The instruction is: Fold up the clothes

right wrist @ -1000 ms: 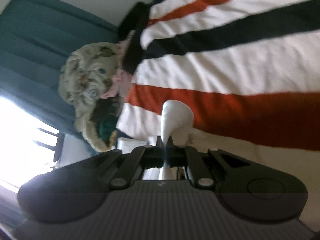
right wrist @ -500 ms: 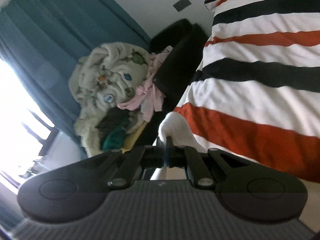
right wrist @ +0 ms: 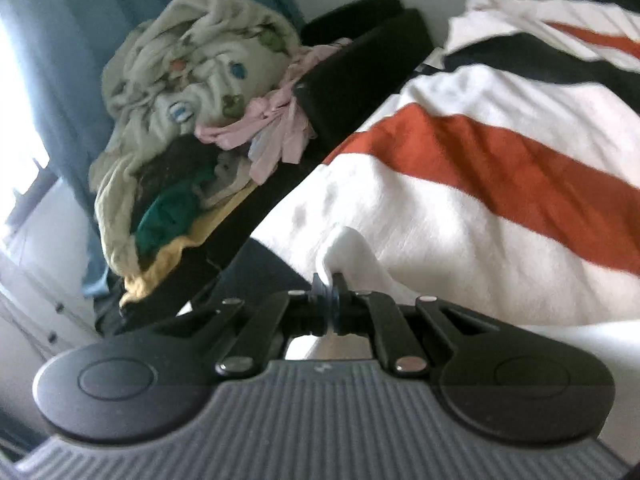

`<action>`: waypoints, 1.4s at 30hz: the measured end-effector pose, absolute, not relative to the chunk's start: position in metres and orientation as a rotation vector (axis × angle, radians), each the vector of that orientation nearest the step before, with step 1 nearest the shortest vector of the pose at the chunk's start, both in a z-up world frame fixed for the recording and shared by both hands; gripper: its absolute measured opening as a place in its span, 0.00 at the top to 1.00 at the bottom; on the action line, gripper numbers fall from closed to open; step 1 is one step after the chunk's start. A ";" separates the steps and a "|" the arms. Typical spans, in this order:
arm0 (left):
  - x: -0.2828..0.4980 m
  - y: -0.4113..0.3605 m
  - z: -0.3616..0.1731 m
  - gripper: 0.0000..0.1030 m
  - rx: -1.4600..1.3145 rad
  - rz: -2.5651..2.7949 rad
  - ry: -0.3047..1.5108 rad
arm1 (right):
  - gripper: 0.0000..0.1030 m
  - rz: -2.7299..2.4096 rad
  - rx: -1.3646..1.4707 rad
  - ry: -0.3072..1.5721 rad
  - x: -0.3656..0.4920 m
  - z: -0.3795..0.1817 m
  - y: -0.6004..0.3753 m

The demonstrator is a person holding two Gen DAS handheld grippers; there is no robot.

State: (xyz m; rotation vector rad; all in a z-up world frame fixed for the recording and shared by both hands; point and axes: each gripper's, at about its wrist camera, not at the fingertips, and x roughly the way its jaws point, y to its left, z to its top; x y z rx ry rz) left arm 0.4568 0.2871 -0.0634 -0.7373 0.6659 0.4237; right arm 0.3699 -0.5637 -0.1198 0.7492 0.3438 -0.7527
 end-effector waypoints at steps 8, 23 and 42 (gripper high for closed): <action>0.400 0.278 -0.032 0.47 -0.698 0.359 0.629 | 0.83 -0.575 0.732 0.356 0.335 -0.099 -0.553; 0.207 0.241 -0.059 0.16 -0.830 0.426 0.658 | 0.26 -0.323 1.079 0.459 0.180 -0.096 -0.502; 0.216 0.256 -0.107 0.50 -1.054 0.332 0.489 | 0.33 -0.319 1.320 0.573 0.184 -0.163 -0.504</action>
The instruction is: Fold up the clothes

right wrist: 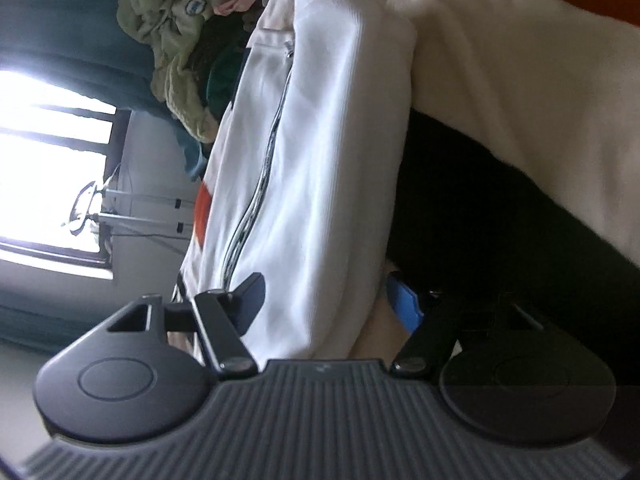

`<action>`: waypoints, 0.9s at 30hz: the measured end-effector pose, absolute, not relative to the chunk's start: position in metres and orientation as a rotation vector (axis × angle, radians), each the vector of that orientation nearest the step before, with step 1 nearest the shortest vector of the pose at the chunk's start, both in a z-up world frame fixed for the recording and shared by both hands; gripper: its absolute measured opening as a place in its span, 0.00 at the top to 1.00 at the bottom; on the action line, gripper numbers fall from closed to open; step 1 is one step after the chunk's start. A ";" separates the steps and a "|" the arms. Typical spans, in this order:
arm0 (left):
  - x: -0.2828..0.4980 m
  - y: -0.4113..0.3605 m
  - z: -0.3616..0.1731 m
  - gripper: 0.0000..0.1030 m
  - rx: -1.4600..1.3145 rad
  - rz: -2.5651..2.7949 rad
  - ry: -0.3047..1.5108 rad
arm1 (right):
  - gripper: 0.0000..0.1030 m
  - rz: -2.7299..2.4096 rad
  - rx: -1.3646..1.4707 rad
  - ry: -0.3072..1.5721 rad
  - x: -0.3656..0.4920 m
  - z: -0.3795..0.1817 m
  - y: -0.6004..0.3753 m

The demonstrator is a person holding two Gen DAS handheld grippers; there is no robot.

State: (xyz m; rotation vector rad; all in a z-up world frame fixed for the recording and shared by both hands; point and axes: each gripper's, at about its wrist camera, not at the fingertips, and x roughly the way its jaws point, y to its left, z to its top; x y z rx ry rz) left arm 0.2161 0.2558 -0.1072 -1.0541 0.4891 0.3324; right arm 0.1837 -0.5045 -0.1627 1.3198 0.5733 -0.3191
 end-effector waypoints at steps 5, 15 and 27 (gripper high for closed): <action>0.216 0.279 -0.115 0.64 -1.138 0.359 0.383 | 0.33 -0.385 1.324 0.497 0.196 -0.173 -0.514; 0.232 0.270 -0.104 0.90 -1.036 0.413 0.303 | 0.81 -0.495 1.330 0.386 0.213 -0.187 -0.554; 0.147 0.263 -0.067 0.91 -1.155 0.307 0.207 | 0.88 -0.443 1.270 0.287 0.155 -0.134 -0.568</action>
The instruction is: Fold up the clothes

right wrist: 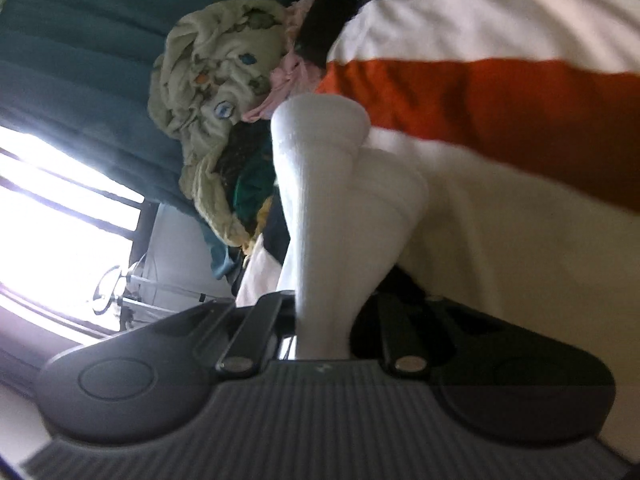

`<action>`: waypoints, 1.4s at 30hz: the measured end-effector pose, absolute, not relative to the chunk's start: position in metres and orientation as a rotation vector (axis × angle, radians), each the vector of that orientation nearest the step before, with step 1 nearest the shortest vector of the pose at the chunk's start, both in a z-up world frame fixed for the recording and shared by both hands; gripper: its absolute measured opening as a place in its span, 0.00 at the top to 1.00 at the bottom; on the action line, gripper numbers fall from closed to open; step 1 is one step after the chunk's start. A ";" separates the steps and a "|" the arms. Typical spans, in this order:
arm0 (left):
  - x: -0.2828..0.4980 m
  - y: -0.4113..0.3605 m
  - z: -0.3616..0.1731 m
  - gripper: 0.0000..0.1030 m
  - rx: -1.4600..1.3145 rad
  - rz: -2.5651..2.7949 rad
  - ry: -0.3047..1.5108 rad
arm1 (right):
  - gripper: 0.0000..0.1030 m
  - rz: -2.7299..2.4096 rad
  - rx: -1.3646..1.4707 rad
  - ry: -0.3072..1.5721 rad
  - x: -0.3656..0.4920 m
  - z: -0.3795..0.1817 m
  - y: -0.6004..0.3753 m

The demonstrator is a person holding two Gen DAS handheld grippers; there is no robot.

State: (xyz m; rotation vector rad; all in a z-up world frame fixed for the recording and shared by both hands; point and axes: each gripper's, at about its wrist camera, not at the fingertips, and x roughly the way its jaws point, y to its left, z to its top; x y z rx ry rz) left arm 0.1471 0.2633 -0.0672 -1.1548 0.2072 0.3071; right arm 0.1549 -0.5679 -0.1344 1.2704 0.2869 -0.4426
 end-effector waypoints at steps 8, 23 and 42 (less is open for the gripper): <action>0.104 0.287 -0.061 0.91 -1.203 0.291 0.274 | 0.88 -0.619 1.502 0.382 0.078 -0.170 -0.592; 0.106 0.280 -0.061 0.51 -0.934 0.432 0.567 | 0.63 -0.677 1.672 0.355 0.001 -0.172 -0.569; 0.108 0.153 -0.016 0.22 -0.377 0.290 0.477 | 0.64 -0.549 1.537 0.382 0.008 -0.162 -0.575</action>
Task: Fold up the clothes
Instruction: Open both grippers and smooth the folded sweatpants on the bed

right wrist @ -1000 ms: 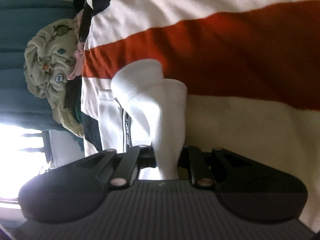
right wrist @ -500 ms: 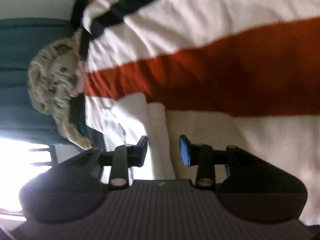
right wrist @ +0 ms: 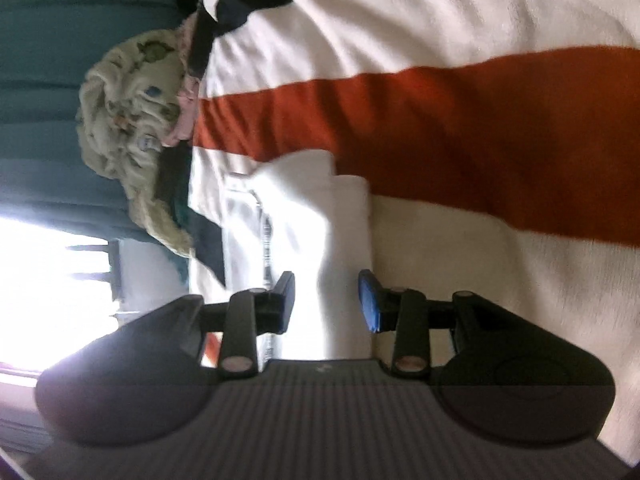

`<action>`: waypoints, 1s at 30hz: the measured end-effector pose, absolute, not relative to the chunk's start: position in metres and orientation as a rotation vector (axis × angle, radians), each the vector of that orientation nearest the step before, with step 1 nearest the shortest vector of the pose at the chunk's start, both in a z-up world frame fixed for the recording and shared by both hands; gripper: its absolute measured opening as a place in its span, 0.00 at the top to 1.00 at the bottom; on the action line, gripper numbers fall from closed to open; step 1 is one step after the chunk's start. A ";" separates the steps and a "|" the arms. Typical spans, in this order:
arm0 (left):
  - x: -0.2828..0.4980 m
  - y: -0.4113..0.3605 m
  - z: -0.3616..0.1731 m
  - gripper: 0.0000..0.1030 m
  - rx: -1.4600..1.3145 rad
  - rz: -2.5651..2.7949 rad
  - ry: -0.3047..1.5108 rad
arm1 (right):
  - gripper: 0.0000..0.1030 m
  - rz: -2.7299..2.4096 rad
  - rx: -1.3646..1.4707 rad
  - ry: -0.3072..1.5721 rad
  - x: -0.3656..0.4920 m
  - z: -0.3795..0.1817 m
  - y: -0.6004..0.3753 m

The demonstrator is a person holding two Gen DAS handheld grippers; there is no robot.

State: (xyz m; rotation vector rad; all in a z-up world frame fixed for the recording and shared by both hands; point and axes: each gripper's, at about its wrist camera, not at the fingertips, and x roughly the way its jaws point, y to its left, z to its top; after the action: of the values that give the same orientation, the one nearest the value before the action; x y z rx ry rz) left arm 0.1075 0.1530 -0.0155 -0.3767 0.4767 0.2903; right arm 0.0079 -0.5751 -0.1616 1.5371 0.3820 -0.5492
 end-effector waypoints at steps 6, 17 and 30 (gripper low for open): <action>0.114 0.124 -0.025 0.22 -0.324 0.206 0.485 | 0.85 -0.604 1.382 0.420 0.017 -0.157 -0.577; 0.112 0.124 -0.027 0.22 -0.334 0.194 0.485 | 0.88 -0.587 1.384 0.384 0.005 -0.151 -0.579; 0.113 0.110 -0.034 0.23 -0.258 0.136 0.507 | 0.24 -0.331 1.324 0.370 -0.007 -0.188 -0.592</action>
State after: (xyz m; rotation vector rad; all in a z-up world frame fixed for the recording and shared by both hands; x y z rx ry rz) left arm 0.1132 0.1102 -0.0339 -0.2578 0.5074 0.1364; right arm -0.0071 -0.5917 -0.1881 1.3242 0.3703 -0.3306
